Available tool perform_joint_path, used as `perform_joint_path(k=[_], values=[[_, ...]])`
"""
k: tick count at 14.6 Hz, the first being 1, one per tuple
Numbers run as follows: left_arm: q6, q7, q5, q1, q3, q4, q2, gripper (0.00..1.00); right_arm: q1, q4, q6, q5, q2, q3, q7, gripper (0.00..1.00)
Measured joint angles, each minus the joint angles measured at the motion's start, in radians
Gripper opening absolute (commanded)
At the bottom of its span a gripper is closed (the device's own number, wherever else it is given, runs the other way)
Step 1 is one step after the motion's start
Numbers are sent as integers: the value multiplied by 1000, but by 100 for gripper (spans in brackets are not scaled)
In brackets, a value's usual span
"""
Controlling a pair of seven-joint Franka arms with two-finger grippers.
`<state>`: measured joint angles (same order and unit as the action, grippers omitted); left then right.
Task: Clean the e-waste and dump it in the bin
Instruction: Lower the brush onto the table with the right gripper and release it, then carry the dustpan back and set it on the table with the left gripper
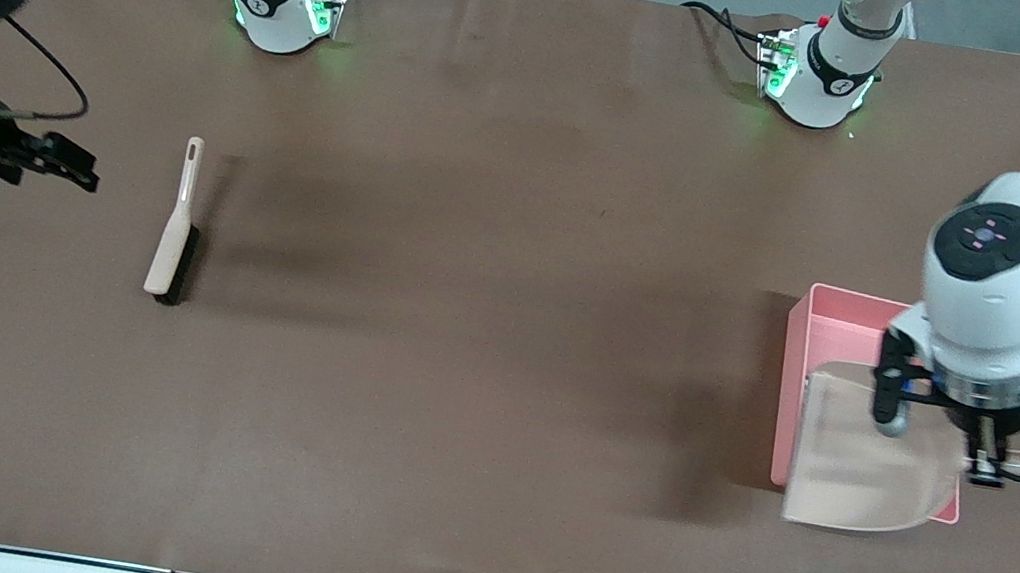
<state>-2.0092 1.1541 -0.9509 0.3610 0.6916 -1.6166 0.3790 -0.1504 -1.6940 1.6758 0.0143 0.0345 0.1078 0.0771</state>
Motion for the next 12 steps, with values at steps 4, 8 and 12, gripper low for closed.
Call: perform_joint_path(k=[4,8,12], values=[[0,-96,41,-87,-1,30,54,2,13,113,-110,0,-2,0,-7,100],[-1,-275,50,-212,-1,52,140,2,13,148,-128,0,-3,-3,-113,100],[10,-481,50,-340,-3,54,202,2,29,206,-194,1,-3,-1,-153,100]])
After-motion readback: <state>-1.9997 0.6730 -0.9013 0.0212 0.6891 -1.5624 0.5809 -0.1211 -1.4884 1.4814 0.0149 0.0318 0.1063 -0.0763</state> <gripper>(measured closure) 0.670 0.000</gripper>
